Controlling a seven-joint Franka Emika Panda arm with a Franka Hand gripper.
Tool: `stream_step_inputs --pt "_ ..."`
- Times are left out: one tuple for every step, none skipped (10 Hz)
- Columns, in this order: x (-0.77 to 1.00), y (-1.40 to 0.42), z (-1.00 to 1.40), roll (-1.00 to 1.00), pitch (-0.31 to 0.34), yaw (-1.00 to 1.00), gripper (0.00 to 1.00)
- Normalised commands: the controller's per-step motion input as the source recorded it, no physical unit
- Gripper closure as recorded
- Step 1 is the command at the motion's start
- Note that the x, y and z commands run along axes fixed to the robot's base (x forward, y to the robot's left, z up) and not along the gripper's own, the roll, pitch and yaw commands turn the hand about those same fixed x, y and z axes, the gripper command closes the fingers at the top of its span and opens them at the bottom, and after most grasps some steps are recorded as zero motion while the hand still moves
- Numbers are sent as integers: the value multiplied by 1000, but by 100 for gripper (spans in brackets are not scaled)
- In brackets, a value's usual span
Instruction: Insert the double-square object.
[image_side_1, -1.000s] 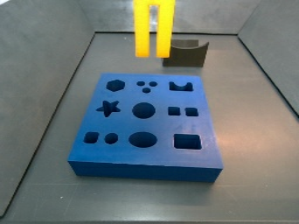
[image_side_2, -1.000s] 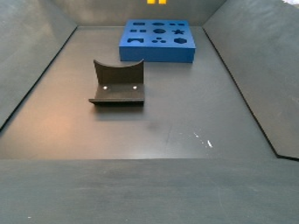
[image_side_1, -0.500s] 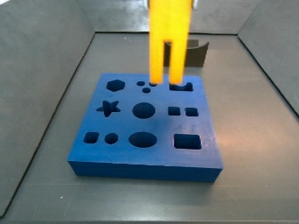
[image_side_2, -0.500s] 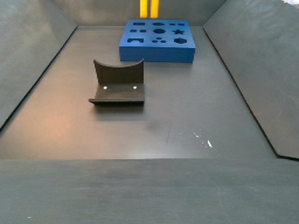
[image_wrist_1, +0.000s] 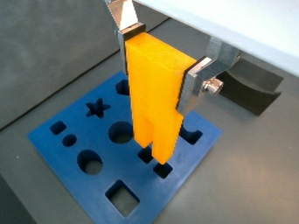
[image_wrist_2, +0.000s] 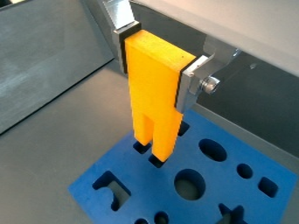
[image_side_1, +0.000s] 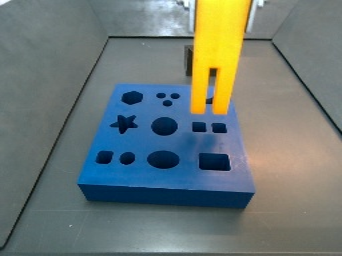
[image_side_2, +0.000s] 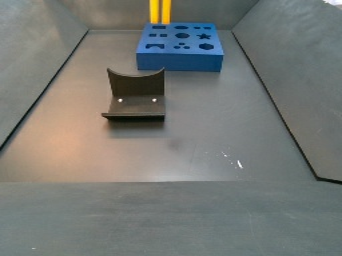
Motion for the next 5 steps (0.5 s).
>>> stream_step_inputs --pt "171 -20 -249 156 76 0 100" --pt "106 -6 -249 170 69 0 100" --pt "0 -37 -240 173 46 0 100" --pt "0 -123 -160 124 26 17 100" --pt "0 -89 -100 107 21 3 100"
